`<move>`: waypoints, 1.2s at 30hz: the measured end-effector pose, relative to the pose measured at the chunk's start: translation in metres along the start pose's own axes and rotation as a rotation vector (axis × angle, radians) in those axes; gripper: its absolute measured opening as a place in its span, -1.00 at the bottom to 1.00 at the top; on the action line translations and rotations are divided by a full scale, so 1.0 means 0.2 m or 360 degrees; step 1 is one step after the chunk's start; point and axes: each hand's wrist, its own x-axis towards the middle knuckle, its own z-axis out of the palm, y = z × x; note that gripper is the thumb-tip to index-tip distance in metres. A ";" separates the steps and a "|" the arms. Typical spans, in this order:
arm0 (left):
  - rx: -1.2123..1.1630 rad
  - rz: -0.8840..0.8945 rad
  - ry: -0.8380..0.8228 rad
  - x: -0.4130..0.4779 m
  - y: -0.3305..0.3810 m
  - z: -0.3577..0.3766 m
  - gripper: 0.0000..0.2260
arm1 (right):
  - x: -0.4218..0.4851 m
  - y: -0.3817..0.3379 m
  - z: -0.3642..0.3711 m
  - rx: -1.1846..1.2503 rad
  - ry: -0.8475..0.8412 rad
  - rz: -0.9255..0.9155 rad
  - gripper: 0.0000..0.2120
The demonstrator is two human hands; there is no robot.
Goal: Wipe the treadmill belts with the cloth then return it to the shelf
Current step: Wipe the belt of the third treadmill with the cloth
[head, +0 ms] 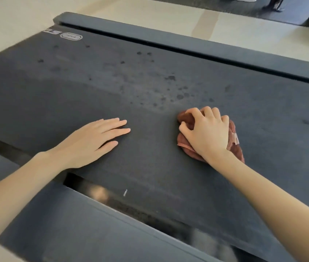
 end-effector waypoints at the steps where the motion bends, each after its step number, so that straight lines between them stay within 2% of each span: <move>1: -0.0001 0.0008 0.0005 -0.01 -0.06 0.00 -0.60 | 0.02 -0.05 0.02 -0.0006 -0.0001 -0.0006 -0.66; 3: -0.0006 0.0045 0.0009 -0.03 -0.19 -0.01 -0.53 | 0.08 -0.17 0.05 -0.0031 -0.0002 0.0018 -0.66; 10: -0.0127 -0.0006 0.0123 -0.16 -0.50 -0.03 -0.53 | 0.22 -0.57 0.14 0.0013 -0.0033 0.0104 -0.67; 14: -0.0196 -0.0087 0.0240 -0.24 -0.59 -0.01 -0.59 | 0.29 -0.72 0.18 0.0018 -0.0075 0.0091 -0.66; 24: -0.0205 -0.0468 0.0306 -0.37 -0.65 0.00 -0.61 | 0.51 -1.08 0.29 0.0085 -0.0114 -0.0227 -0.65; 36: -0.0161 -0.0704 0.0137 -0.59 -0.80 -0.09 -0.60 | 0.80 -1.64 0.44 0.0248 -0.0293 -0.0542 -0.63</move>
